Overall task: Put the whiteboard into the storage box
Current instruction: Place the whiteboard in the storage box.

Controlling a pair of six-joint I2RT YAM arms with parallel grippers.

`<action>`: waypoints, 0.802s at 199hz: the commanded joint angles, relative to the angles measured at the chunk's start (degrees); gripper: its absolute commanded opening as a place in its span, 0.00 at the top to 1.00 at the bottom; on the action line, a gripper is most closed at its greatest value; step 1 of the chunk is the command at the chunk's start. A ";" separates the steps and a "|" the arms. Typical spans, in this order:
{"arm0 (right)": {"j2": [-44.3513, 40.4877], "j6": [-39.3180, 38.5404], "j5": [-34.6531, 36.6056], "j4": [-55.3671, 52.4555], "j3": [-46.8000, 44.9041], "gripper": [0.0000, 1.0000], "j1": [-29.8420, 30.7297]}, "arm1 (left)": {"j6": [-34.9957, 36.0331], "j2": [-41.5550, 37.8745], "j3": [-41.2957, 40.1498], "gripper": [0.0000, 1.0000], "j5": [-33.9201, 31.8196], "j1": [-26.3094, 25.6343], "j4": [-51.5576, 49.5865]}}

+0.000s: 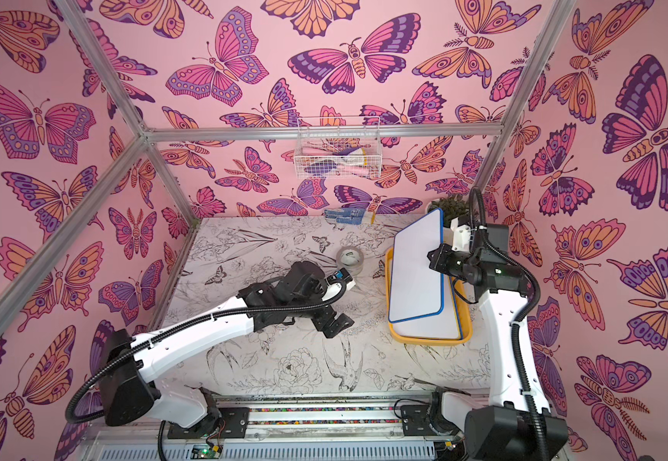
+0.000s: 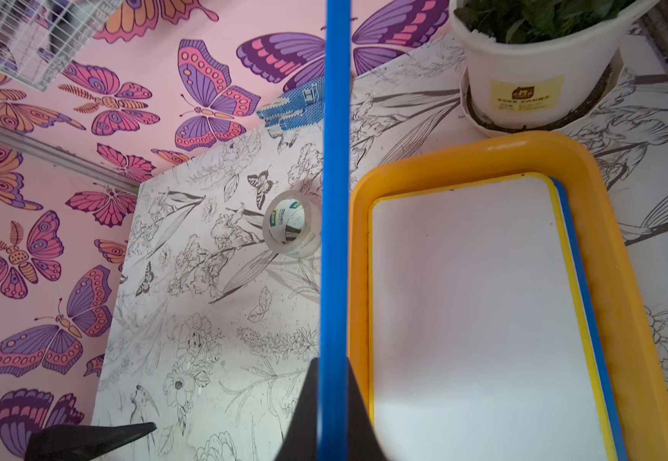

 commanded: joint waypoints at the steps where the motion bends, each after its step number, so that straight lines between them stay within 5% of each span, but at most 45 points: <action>1: 1.56 -6.04 -2.82 -1.03 2.98 1.00 -0.83 | 2.20 -1.90 -2.41 0.02 2.71 -0.65 1.45; 160: 12.74 -8.44 -5.17 2.48 0.93 1.00 -2.11 | 2.83 -1.09 -3.42 0.01 2.19 -2.65 2.45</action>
